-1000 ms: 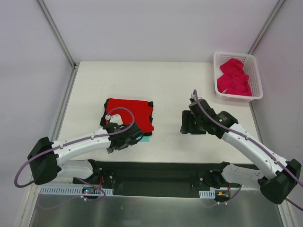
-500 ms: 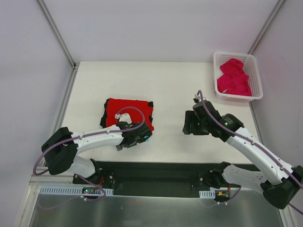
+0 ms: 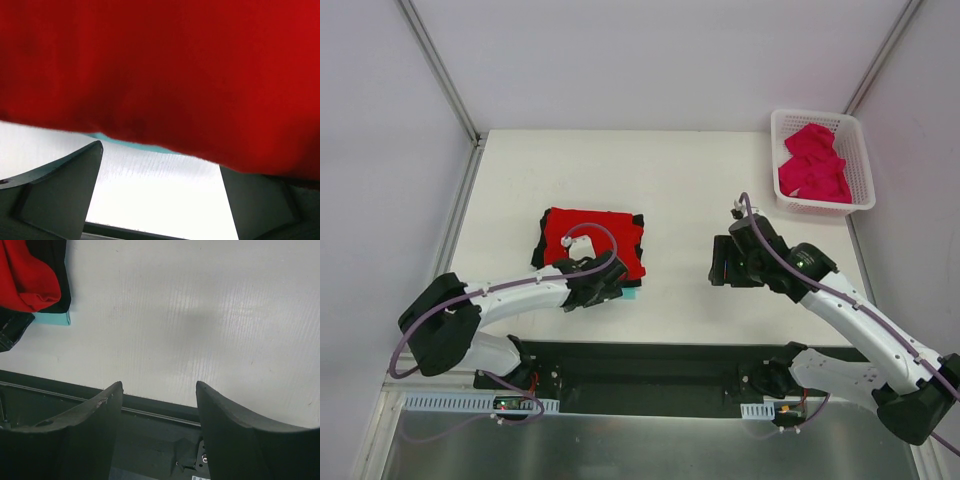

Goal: Fold and stack the t-shirts

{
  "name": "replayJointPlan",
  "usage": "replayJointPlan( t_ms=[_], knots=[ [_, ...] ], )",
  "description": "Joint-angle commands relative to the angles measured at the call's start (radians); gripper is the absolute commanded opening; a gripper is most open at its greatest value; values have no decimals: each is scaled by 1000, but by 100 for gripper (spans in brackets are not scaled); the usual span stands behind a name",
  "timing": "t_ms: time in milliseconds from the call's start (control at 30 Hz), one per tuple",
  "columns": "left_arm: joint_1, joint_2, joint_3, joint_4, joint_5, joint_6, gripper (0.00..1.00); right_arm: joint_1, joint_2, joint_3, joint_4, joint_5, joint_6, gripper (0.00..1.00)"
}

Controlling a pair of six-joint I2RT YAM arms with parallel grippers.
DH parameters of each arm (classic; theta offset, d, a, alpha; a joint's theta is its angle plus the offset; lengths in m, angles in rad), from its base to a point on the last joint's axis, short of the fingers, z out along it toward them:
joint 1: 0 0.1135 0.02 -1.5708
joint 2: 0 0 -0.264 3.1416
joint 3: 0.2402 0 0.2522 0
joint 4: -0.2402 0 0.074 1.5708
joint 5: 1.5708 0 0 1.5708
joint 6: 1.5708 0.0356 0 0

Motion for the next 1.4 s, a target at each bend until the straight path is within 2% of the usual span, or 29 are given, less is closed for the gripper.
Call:
replayJointPlan(
  t_ms=[0,267,733,1000,1233,1367],
  knots=[
    [54,23,-23,109,50,133,97,6,0,2,-13,15,0,64],
    [200,88,-29,270,179,266,97,5,-9,7,-33,34,-13,64],
    [429,249,101,361,285,455,96,-3,-16,7,-62,71,-36,65],
    [590,365,266,361,354,555,95,-4,-32,45,-56,35,-48,66],
    [699,470,450,324,353,670,94,-14,-28,73,-67,31,-83,66],
    [774,523,510,300,361,659,94,-24,-31,79,-65,5,-91,66]
  ],
)
